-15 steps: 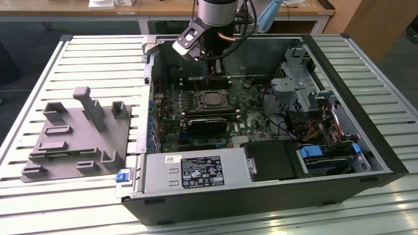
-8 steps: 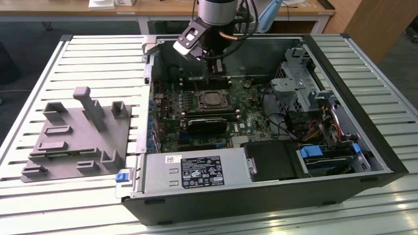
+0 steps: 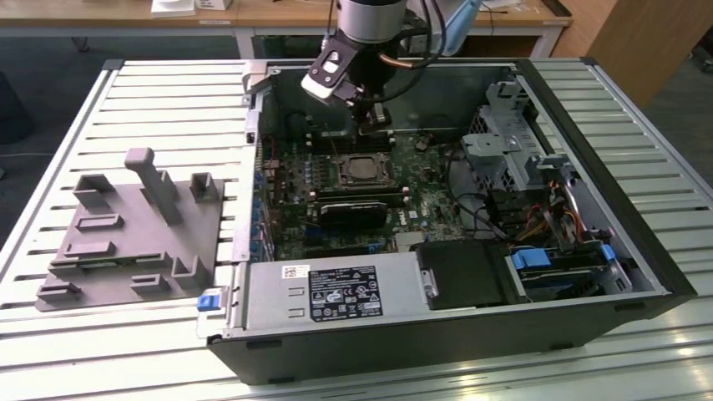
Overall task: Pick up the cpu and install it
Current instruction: 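Install the first cpu locking lever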
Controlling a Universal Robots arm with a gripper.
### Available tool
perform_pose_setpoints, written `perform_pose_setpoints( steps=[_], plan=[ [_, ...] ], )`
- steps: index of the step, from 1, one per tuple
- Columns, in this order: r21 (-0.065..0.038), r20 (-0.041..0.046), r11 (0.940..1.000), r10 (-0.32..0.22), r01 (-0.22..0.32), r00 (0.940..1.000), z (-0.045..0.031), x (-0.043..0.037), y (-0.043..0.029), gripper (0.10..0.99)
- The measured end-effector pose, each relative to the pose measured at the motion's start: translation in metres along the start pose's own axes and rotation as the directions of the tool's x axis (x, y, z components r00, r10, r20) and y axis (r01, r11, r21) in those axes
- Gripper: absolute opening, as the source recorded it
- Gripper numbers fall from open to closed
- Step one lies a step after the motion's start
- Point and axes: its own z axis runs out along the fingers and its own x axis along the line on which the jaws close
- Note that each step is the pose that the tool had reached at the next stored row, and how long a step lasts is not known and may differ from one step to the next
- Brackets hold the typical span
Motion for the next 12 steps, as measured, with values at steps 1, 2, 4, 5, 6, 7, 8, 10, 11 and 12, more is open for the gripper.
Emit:
perform_pose_setpoints(
  steps=[1, 2, 4, 5, 6, 7, 8, 10, 11, 12],
  plan=[
    [0.000, -0.0002, 0.9999, -0.015, 0.015, 0.9999, 0.0000, 0.0000, 0.0000, 0.106],
    [0.000, -0.0005, 0.9996, -0.029, 0.029, 0.9996, 0.0000, 0.0000, 0.0000, 0.106],
    [0.000, -0.0008, 0.9987, -0.051, 0.051, 0.9987, 0.0000, 0.0000, 0.0000, 0.106],
    [0.000, -0.0009, 0.9982, -0.060, 0.060, 0.9982, 0.0000, 0.0000, 0.0000, 0.106],
    [0.001, -0.0011, 0.9977, -0.068, 0.068, 0.9977, 0.0000, 0.0000, 0.0000, 0.106],
    [0.001, -0.0012, 0.9971, -0.076, 0.076, 0.9971, 0.0000, 0.0000, 0.0000, 0.106],
    [0.001, -0.0013, 0.9965, -0.083, 0.083, 0.9965, 0.0000, 0.0000, 0.0000, 0.106],
    [0.001, -0.0016, 0.9950, -0.100, 0.100, 0.9950, 0.0000, 0.0000, 0.0000, 0.106],
    [0.001, -0.0017, 0.9940, -0.109, 0.109, 0.9940, 0.0000, 0.0000, 0.0000, 0.106],
    [0.001, -0.0019, 0.9930, -0.118, 0.118, 0.9930, 0.0000, 0.0000, 0.0000, 0.106]
  ],
)
